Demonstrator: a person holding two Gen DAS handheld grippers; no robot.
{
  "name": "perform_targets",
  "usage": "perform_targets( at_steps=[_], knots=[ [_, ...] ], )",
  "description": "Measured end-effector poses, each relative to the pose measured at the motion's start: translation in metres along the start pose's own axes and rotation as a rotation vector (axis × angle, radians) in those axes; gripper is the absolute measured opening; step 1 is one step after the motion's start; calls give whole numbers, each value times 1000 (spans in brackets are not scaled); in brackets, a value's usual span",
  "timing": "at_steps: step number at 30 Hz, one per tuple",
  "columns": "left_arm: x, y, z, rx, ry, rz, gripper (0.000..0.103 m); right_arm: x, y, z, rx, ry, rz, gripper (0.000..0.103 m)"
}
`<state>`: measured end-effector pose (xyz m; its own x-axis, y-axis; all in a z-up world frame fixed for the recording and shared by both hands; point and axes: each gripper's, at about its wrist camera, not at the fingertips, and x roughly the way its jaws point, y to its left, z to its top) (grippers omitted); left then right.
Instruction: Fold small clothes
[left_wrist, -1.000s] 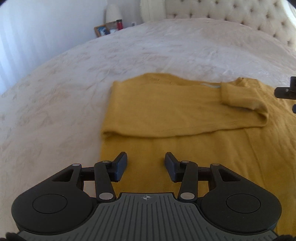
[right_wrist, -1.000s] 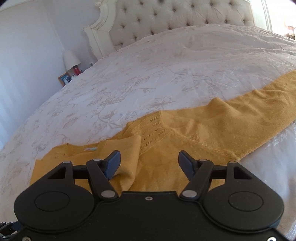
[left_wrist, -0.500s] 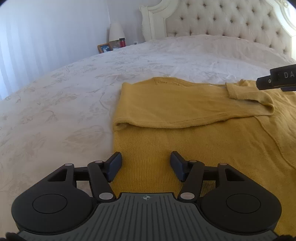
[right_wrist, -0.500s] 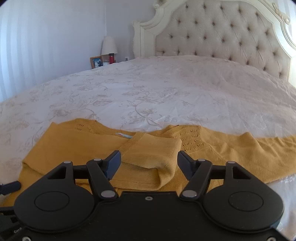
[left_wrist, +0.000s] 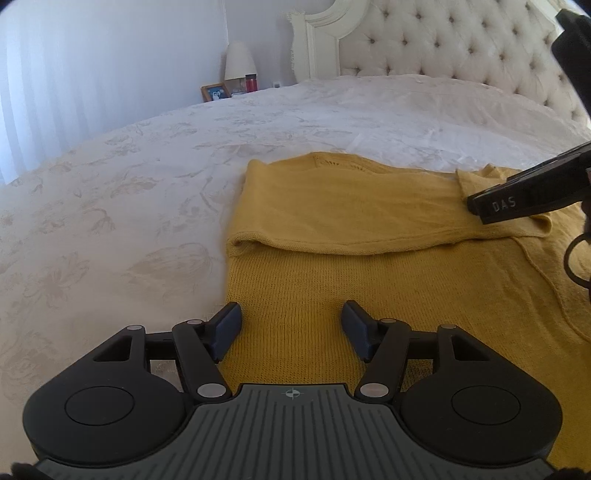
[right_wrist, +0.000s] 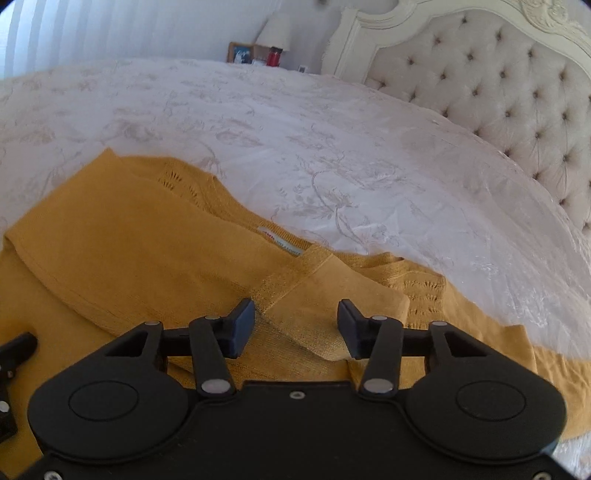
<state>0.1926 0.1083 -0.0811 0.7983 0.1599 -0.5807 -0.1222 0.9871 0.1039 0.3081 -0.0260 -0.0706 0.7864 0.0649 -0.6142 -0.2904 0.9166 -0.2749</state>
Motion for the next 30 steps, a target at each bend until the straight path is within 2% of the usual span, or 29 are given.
perform_targets(
  at_steps=[1, 2, 5, 9, 12, 15, 18, 20, 24, 26, 30],
  knots=[
    [0, 0, 0, 0, 0, 0, 60, 4, 1, 0, -24, 19, 5, 41],
    [0, 1, 0, -3, 0, -2, 60, 6, -2, 1, -32, 35, 19, 10],
    [0, 4, 0, -12, 1, -9, 60, 1, -33, 5, 87, 52, 24, 10],
    [0, 4, 0, -14, 1, -8, 60, -19, -111, -2, 361, 29, 65, 11],
    [1, 5, 1, -18, 1, -11, 60, -22, -153, -15, 438, 68, 2, 11],
    [1, 5, 1, -18, 1, -11, 60, -19, -179, -34, 524, 111, 19, 11],
    [0, 4, 1, -16, 1, -9, 60, -16, -186, -47, 573, 146, 37, 16],
    [0, 3, 1, -13, 1, -6, 60, -14, -185, -53, 600, 161, 58, 27],
    [0, 3, 1, -12, 1, -4, 60, -9, -187, -58, 646, 160, 57, 36],
    [0, 3, 1, -11, 1, -3, 60, -4, -190, -61, 676, 172, 55, 50],
    [0, 3, 0, -9, 1, -1, 60, 9, -186, -71, 629, 235, 31, 49]
  ],
)
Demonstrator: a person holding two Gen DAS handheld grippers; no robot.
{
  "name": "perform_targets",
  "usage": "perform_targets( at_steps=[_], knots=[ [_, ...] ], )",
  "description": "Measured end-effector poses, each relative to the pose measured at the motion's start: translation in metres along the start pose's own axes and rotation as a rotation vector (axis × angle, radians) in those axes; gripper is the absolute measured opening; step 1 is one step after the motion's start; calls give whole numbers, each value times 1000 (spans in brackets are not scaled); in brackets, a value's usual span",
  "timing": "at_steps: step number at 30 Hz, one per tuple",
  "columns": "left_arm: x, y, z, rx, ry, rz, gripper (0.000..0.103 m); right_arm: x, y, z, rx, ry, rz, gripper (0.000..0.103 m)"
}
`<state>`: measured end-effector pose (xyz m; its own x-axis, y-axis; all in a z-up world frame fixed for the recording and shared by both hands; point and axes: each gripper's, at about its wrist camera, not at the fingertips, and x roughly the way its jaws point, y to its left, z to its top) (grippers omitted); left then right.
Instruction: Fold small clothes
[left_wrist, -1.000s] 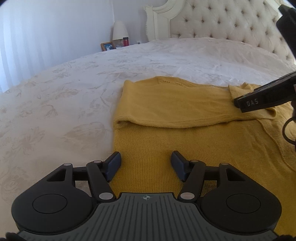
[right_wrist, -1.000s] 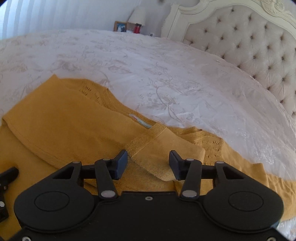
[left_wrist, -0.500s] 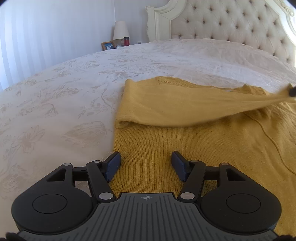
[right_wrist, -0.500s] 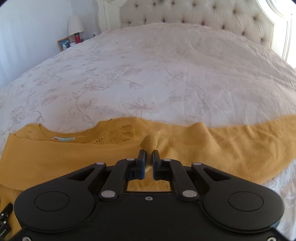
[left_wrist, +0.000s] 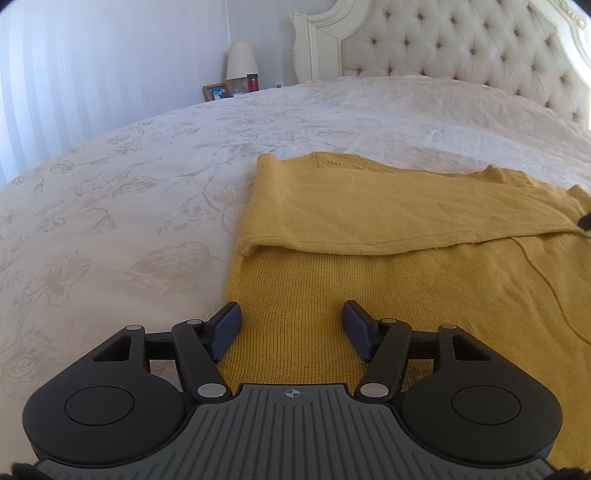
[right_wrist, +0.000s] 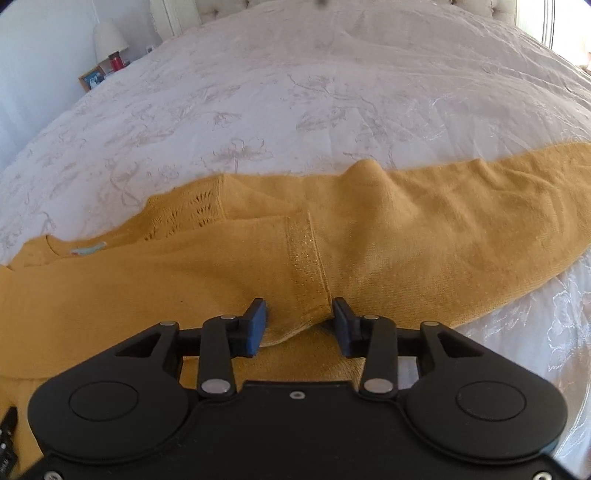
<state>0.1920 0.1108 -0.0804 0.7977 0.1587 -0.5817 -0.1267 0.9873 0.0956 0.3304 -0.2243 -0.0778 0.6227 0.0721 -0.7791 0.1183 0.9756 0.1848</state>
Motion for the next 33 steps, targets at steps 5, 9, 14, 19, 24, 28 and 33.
perform_targets(
  at_steps=[5, 9, 14, 19, 24, 28, 33],
  knots=[
    [0, -1, 0, 9, 1, 7, 60, -19, -25, -4, 94, -41, 76, 51],
    [0, -4, 1, 24, 4, 16, 61, -42, -61, -3, 172, -80, 81, 54],
    [-2, -8, 11, 54, 51, 28, 60, -68, -110, -2, 206, -82, 45, 57],
    [-13, -9, 45, -94, 118, -23, 58, -92, -162, -4, 241, -131, -1, 63],
    [-42, -54, 78, -107, 35, -115, 59, -106, -212, -3, 305, -172, -38, 65],
    [-72, -99, 86, -120, 8, -241, 60, -109, -250, 1, 365, -198, -69, 69],
    [-102, -145, 72, -70, 20, -333, 60, -100, -294, 10, 483, -227, -75, 69]
  ],
)
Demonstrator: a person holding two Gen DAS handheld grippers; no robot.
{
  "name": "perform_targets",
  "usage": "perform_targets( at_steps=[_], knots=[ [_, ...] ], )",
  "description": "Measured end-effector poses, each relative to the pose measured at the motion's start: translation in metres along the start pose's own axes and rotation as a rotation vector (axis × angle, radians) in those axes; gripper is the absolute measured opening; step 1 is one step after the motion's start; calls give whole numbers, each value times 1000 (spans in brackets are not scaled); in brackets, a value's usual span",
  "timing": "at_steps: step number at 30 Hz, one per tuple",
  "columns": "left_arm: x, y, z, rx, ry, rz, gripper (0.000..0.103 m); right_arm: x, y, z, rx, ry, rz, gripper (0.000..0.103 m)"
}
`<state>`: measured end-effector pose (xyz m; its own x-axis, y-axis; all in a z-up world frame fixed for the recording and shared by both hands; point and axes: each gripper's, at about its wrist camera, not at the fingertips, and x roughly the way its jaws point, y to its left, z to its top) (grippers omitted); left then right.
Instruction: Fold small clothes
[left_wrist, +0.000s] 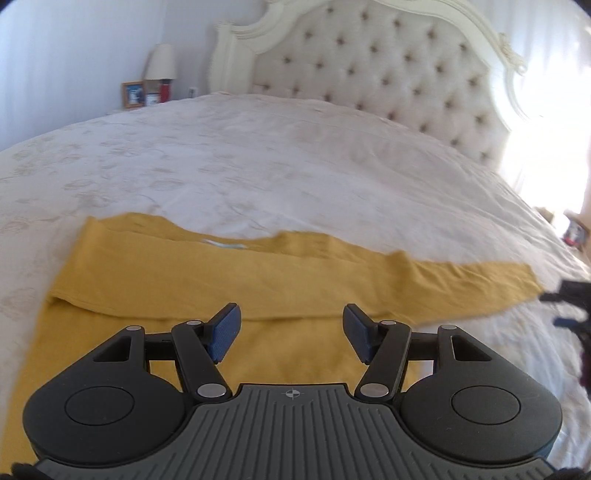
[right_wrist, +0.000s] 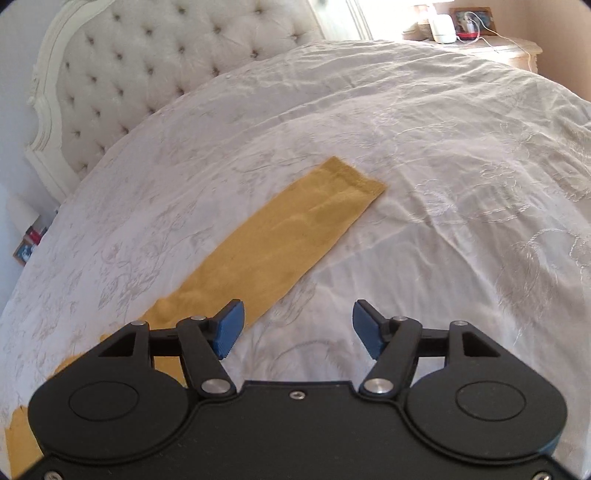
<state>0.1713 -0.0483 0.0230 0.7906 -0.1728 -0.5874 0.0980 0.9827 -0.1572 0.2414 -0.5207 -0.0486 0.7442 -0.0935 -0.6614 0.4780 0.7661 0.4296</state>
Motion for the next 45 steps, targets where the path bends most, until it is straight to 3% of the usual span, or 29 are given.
perform_targets(
  at_steps=[6, 15, 18, 20, 26, 33, 38, 42, 45],
  knots=[
    [-1, -11, -20, 19, 82, -21, 60, 34, -28, 21, 139, -19, 14, 69],
    [-3, 26, -40, 29, 163, 117, 60, 76, -36, 32, 231, -42, 37, 70],
    [-5, 46, -45, 5, 182, 162, 60, 85, -28, 36, 220, -31, 46, 51],
    [-5, 57, -45, -12, 187, 186, 60, 89, -18, 38, 188, 0, 39, 14],
    [-12, 79, -40, -37, 175, 213, 60, 57, 43, 48, -12, -63, 44, 15],
    [-21, 92, -35, -53, 155, 196, 60, -3, 158, 44, -258, -90, 259, 14],
    [-28, 103, -33, -64, 138, 189, 60, -41, 239, 7, -370, -49, 440, 14],
    [-32, 116, -32, -78, 134, 185, 60, -46, 289, -37, -419, 26, 562, 14],
    [-33, 126, -31, -89, 131, 191, 60, -39, 317, -78, -446, 64, 604, 11]
  ],
)
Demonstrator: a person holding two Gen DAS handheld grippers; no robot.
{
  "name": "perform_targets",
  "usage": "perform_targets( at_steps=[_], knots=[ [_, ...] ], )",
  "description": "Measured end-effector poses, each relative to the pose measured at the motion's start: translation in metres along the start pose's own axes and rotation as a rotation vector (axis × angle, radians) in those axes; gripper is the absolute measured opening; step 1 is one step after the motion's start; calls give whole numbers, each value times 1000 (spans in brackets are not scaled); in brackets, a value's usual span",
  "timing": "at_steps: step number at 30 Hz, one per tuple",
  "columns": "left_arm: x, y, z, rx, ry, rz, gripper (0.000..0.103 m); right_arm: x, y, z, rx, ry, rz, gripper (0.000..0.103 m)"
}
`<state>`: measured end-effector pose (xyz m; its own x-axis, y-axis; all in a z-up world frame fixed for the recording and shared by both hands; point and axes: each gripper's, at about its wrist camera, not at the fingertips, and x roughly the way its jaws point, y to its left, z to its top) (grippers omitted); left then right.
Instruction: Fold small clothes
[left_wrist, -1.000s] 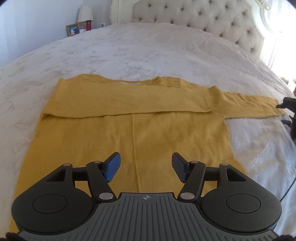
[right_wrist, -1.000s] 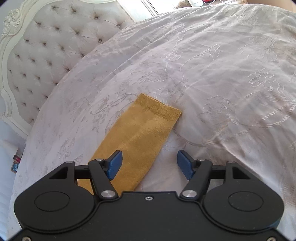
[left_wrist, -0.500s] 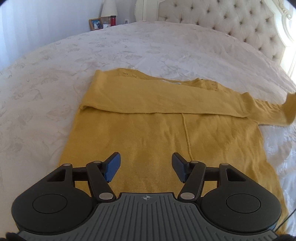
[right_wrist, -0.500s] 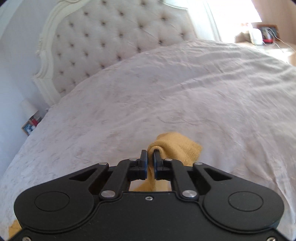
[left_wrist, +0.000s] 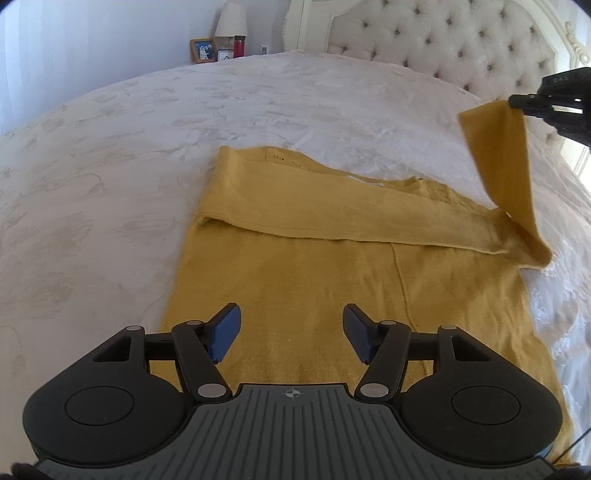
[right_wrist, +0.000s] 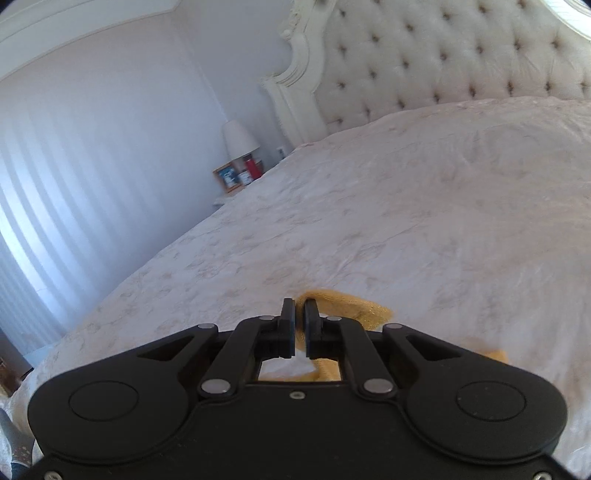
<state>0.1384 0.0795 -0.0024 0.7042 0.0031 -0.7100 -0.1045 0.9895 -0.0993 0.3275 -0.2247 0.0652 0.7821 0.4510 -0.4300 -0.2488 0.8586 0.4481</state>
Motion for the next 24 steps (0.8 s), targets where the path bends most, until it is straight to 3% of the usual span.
perform_targets(
  at_steps=[5, 9, 11, 16, 19, 24],
  knots=[
    [1, 17, 3, -15, -4, 17, 60, 53, 38, -52, -16, 86, 14, 10],
    [2, 29, 7, -29, -6, 24, 60, 64, 55, -96, -6, 122, -23, 12],
    [5, 32, 10, -26, -6, 24, 60, 58, 60, -113, -44, 94, -109, 19],
    [14, 25, 21, 13, -4, 11, 60, 20, 58, -139, -137, -38, -300, 23],
    [20, 9, 34, 59, -18, -5, 60, 4, 51, -145, -159, -136, -398, 50],
    [36, -31, 57, 146, -58, -41, 60, -1, 32, -136, -118, -232, -474, 54]
  ],
)
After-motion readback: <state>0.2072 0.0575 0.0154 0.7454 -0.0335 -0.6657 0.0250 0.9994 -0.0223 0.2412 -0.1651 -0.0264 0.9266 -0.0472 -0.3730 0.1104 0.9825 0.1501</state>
